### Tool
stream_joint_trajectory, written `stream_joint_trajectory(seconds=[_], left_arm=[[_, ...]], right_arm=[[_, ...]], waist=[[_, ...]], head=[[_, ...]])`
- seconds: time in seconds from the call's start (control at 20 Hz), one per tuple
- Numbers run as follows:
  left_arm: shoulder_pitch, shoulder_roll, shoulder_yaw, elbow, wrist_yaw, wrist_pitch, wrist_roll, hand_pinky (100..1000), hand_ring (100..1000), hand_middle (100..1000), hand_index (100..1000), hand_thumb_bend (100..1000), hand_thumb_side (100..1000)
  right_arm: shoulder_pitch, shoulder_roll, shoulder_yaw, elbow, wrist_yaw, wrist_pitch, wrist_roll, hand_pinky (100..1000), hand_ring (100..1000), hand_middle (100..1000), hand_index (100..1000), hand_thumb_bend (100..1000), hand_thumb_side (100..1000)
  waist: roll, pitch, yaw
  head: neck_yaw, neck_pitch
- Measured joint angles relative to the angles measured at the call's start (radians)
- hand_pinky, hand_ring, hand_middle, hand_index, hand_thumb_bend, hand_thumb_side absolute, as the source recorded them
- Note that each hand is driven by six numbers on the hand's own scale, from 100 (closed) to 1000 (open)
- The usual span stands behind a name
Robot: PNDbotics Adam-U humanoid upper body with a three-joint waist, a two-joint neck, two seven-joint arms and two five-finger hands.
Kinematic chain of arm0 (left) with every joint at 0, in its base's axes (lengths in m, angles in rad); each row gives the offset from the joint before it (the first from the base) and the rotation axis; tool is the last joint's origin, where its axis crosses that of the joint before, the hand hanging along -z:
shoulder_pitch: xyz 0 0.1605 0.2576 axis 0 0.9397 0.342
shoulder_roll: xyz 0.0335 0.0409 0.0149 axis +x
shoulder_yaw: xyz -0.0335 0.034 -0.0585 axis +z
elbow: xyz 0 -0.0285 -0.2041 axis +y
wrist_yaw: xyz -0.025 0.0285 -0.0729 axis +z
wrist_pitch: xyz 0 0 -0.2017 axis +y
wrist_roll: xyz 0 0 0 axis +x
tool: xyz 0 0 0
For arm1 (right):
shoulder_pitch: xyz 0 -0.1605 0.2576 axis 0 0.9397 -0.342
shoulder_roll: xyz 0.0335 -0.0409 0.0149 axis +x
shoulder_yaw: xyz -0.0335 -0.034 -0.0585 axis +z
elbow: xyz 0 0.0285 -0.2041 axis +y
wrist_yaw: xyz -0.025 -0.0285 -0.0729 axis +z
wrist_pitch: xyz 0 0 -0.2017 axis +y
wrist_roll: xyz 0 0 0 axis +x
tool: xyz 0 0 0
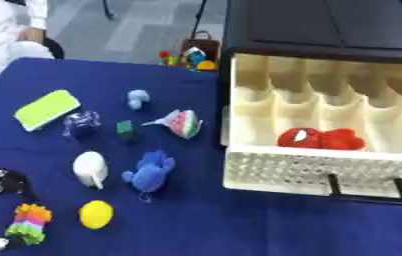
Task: Pick up objects from table and place into drawer.
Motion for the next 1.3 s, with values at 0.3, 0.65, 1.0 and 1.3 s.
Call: stream_joint_trajectory(seconds=[0.3, 0.65, 1.0, 1.3], left_arm=[[0.0, -0.009, -0.015, 0.014, 0.001, -0.02, 0.028, 545, 751, 734, 808, 441, 703], [-0.002, -0.016, -0.023, 0.026, 0.026, -0.045, 0.026, 494, 714, 699, 779, 409, 617], [-0.003, -0.017, -0.032, 0.033, 0.025, -0.043, 0.079, 417, 637, 603, 701, 303, 557], [-0.003, -0.017, -0.038, 0.041, 0.013, -0.014, 0.128, 380, 611, 572, 671, 263, 541]], right_arm=[[0.0, 0.001, -0.006, 0.0, 0.0, 0.007, -0.007, 714, 761, 637, 770, 100, 1000], [0.0, 0.008, -0.006, 0.0, 0.0, 0.013, -0.014, 714, 761, 635, 769, 100, 1000], [0.0, 0.008, -0.008, 0.0, 0.0, 0.02, -0.021, 712, 760, 633, 769, 100, 1000], [0.0, 0.009, -0.012, 0.0, 0.0, 0.021, -0.022, 713, 760, 634, 769, 100, 1000]], waist=[[-0.001, 0.004, -0.002], [0.0, 0.005, -0.002], [-0.001, 0.007, -0.003], [-0.003, 0.007, -0.005]], head=[[0.0, -0.001], [0.001, -0.007], [0.001, -0.008], [0.001, -0.008]])
